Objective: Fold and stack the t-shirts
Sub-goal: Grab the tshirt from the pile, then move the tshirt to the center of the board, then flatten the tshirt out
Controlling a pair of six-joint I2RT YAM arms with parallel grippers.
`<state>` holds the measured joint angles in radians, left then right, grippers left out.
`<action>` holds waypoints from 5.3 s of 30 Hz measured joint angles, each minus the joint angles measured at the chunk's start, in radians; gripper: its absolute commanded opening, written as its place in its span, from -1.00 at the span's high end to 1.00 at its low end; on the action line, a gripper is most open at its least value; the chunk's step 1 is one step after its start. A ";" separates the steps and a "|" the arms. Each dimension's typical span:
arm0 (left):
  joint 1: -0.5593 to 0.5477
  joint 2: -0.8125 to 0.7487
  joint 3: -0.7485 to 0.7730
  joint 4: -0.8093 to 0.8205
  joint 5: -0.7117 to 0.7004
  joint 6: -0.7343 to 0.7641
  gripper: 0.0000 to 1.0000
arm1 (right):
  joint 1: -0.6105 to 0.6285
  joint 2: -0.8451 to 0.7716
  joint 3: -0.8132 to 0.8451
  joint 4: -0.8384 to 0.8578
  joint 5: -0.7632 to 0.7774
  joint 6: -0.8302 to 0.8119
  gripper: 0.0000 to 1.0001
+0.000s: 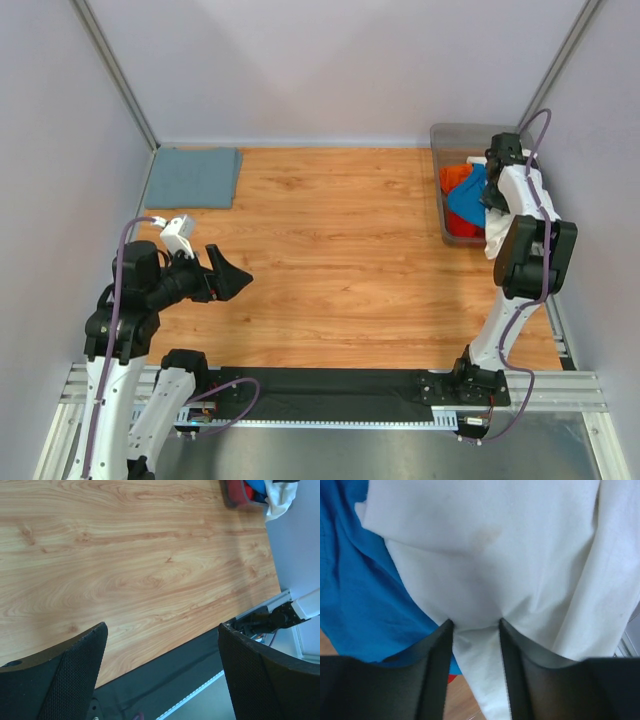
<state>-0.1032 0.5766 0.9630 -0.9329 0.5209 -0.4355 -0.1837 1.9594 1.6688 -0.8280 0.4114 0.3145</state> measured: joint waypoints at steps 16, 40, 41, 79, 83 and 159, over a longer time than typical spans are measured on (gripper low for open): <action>0.000 0.031 0.051 -0.015 0.019 -0.024 -0.82 | -0.010 -0.090 0.200 -0.065 0.043 -0.021 1.00; 0.000 -0.095 0.143 -0.217 -0.007 -0.119 -0.97 | 0.863 -0.821 -0.247 0.055 -0.630 0.271 -0.94; 0.000 -0.103 0.143 -0.241 -0.022 -0.125 -0.96 | 0.878 -0.838 -0.341 0.040 -0.642 0.282 -0.95; -0.206 0.636 -0.286 0.030 -0.475 -0.344 -0.97 | 0.375 -0.476 -0.816 -0.040 -0.599 0.223 -0.05; -0.159 0.782 -0.264 0.064 -0.434 -0.341 0.09 | 0.386 -0.354 -0.795 0.004 -0.660 0.194 0.32; -0.104 0.291 -0.259 0.100 -0.465 -0.415 0.99 | 0.546 -0.936 -0.737 -0.083 -0.607 0.214 1.00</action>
<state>-0.2073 0.8673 0.7036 -0.8326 0.0559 -0.8501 0.3626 1.0233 0.9318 -0.9108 -0.1959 0.5282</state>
